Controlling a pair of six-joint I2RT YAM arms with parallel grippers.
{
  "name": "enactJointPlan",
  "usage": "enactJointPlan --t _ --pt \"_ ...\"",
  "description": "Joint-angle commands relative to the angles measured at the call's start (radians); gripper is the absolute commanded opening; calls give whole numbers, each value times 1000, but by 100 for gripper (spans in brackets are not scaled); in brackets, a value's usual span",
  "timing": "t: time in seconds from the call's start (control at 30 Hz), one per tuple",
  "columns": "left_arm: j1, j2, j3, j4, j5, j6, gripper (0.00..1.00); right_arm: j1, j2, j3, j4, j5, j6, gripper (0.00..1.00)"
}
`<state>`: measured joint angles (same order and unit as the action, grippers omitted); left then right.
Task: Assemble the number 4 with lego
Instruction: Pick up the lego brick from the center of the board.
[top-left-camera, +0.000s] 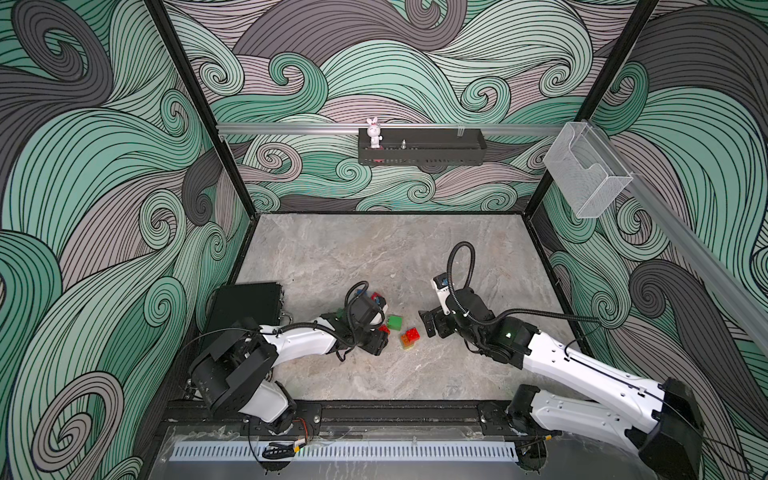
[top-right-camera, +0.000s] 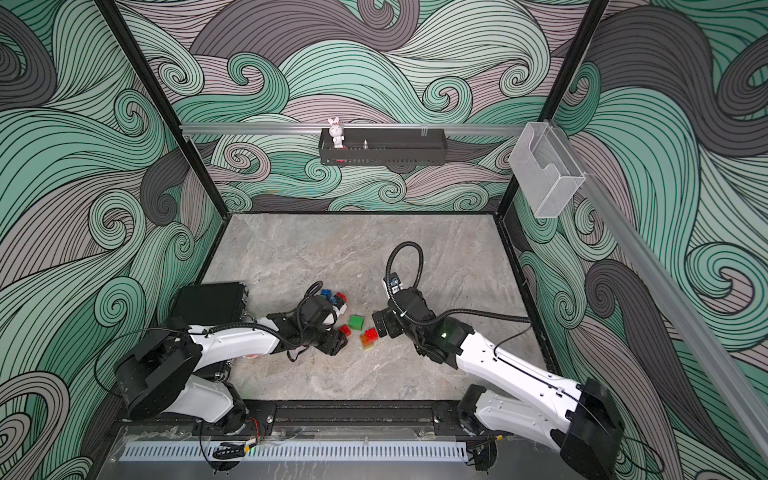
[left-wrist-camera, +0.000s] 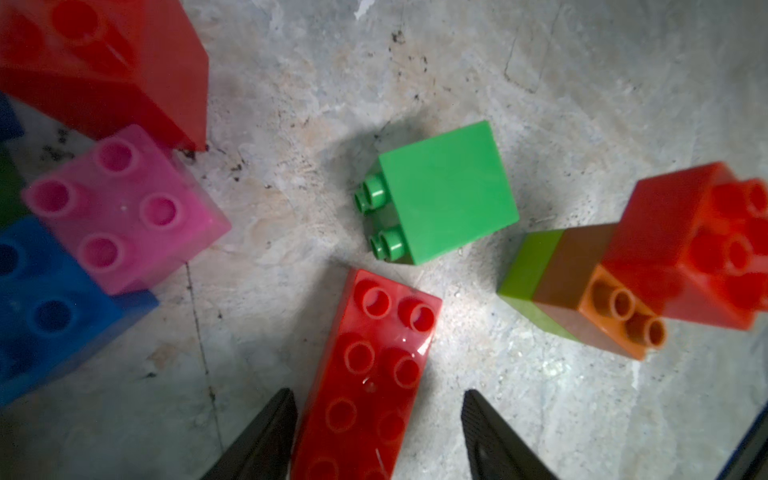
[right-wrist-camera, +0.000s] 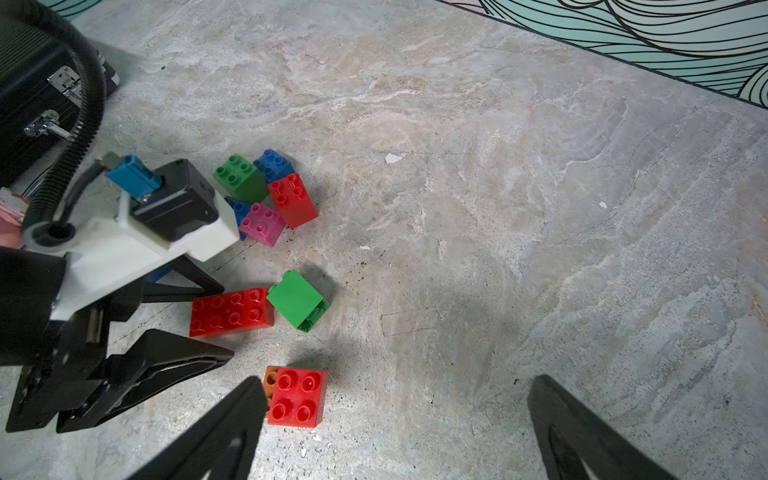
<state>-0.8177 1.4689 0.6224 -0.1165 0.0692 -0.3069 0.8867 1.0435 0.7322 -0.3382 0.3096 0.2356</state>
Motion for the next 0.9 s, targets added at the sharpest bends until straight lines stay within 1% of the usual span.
enactJointPlan --t 0.0,0.07,0.17,0.3,0.43,0.5,0.7,0.87 --pt "-29 7 14 -96 -100 -12 62 -5 10 7 23 6 -14 99" --pt "-41 7 15 -100 -122 -15 58 -5 14 8 24 4 -18 99" --pt "-54 -3 6 -103 -141 -22 56 -5 18 9 25 6 -22 100" --pt "-59 -19 -7 -94 -153 -28 54 -5 22 10 21 9 -31 100" --pt "-64 -21 -14 -91 -169 -35 48 -5 21 12 18 19 -41 100" --pt "-67 -19 -15 -88 -166 -32 47 -5 22 12 20 22 -45 100" --pt "-76 22 5 -86 -154 -15 46 -5 32 6 28 24 -44 99" --pt "-93 55 27 -94 -151 0 41 -5 36 3 23 26 -41 100"
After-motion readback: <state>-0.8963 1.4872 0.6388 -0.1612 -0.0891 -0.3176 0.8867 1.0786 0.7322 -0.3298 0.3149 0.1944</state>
